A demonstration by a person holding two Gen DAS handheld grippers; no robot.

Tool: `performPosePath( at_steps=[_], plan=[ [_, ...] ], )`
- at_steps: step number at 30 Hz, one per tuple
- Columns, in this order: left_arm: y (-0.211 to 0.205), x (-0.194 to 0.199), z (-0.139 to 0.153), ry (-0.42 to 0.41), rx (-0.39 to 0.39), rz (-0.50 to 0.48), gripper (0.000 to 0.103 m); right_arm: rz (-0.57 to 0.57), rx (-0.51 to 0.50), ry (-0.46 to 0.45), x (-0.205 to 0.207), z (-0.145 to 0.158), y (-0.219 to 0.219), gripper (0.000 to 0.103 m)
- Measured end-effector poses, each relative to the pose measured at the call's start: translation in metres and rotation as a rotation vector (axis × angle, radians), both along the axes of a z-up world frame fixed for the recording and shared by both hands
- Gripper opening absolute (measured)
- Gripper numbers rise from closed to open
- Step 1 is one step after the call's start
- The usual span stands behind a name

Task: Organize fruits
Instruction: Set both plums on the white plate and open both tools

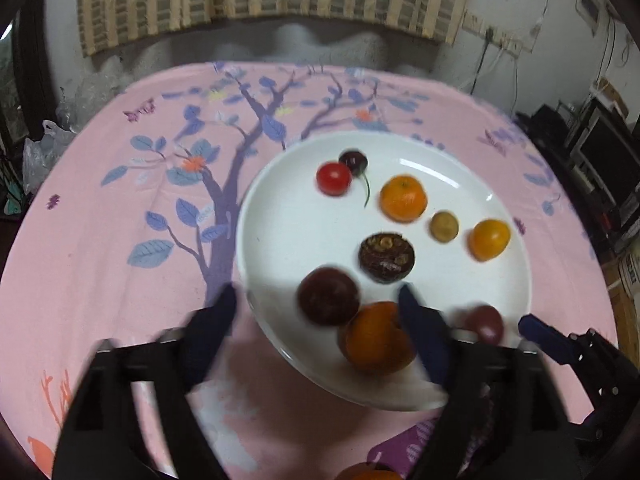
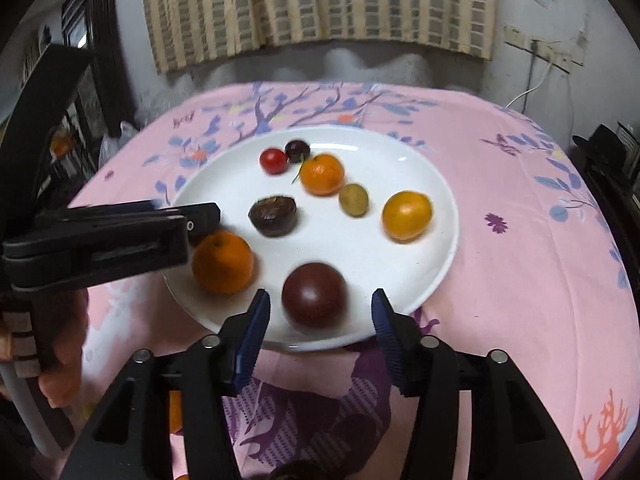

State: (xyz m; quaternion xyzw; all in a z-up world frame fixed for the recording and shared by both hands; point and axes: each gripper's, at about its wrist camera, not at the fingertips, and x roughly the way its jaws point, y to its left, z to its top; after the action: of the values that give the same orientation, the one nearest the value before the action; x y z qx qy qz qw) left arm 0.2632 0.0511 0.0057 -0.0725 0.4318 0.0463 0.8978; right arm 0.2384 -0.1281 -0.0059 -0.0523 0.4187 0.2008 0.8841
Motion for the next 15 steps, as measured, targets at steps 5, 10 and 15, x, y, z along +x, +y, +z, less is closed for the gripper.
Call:
performPosePath(
  at_steps=[5,10,15],
  plan=[
    [-0.004,-0.030,0.023,-0.063,0.032,-0.032,0.089,0.003,0.022,-0.008,-0.023,0.010,-0.015,0.053],
    [-0.004,-0.070,0.035,-0.085,0.046,-0.048,0.093,0.020,0.037,-0.014,-0.063,0.018,-0.031,0.056],
    [-0.004,-0.117,0.028,-0.068,0.042,-0.067,0.095,0.027,0.012,-0.024,-0.102,0.016,-0.042,0.058]
  ],
)
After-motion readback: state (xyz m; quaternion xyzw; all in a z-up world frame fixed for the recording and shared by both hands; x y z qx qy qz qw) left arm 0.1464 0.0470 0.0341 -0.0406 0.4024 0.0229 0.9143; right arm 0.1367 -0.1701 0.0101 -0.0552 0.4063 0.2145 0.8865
